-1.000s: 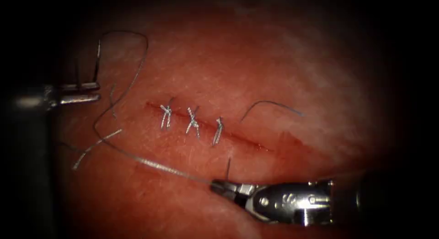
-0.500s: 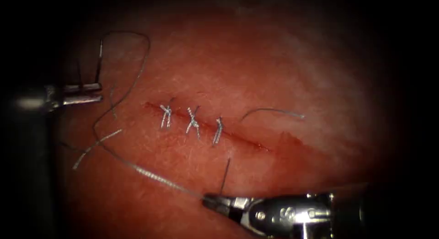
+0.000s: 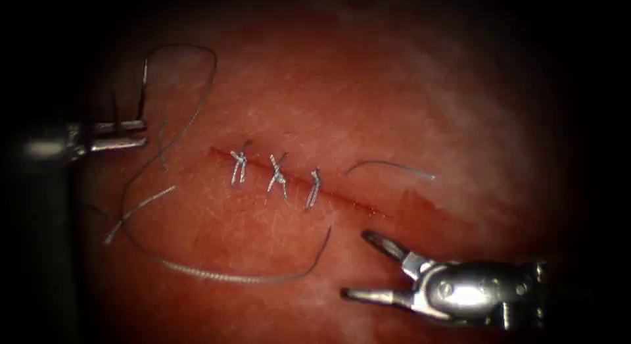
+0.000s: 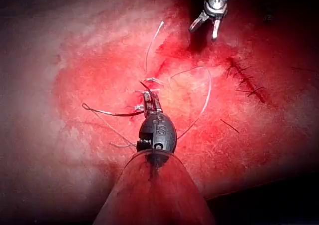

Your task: Wound Closure

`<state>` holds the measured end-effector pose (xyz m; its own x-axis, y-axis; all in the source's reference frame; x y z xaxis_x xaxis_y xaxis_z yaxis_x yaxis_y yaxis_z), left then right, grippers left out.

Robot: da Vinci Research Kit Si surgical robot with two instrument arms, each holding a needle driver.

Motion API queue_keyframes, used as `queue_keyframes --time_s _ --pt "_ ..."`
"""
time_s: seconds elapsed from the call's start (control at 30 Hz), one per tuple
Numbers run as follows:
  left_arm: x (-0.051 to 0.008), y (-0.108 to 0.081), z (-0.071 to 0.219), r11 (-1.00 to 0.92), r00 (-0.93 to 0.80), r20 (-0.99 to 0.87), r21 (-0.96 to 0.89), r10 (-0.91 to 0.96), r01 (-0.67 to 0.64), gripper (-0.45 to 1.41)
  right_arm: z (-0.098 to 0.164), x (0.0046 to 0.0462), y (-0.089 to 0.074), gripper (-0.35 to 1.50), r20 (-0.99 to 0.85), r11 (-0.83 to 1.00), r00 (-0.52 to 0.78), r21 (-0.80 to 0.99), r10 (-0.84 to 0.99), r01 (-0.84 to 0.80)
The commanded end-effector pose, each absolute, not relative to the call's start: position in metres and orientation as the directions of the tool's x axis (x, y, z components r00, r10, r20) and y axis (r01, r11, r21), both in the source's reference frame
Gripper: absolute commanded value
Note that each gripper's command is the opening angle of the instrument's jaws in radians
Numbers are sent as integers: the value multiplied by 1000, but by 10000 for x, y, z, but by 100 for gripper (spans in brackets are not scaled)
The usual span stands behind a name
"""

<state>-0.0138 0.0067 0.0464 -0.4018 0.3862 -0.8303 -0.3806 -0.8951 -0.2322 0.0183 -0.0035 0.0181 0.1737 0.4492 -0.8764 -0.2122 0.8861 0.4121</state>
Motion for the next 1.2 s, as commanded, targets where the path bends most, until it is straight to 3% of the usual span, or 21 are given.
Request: queue_keyframes --time_s 0.03,0.1,0.27,0.37,0.97,1.07,1.13,1.17,1.2 --pt "-144 55 468 -894 -401 -829 -237 390 -380 -45 193 167 -42 116 -863 860 123 456 491 -230" --pt "-146 54 469 -894 -402 -829 -236 390 -381 -45 205 156 -32 101 -839 811 44 510 543 -286" --pt "-150 52 471 -895 -398 -831 -236 388 -379 -45 260 151 -15 95 -736 645 -152 658 660 -389" --pt "-150 52 471 -895 -398 -831 -236 388 -379 -45 287 154 -16 93 -698 588 -193 695 689 -415" --pt "-151 51 471 -895 -395 -834 -235 387 -380 -45 332 162 0 81 -681 531 -217 698 700 -479" --pt "-151 51 471 -895 -395 -833 -235 387 -380 -45 333 161 3 64 -681 530 -217 698 699 -482" --pt "-151 51 471 -895 -395 -834 -235 387 -380 -45 334 161 6 -8 -681 543 -213 703 701 -460" --pt "-151 51 471 -895 -395 -834 -235 387 -380 -45 335 160 6 -35 -676 545 -213 710 706 -446" --pt "-151 51 471 -895 -395 -834 -235 386 -380 -45 335 160 7 -35 -675 547 -212 711 706 -443"
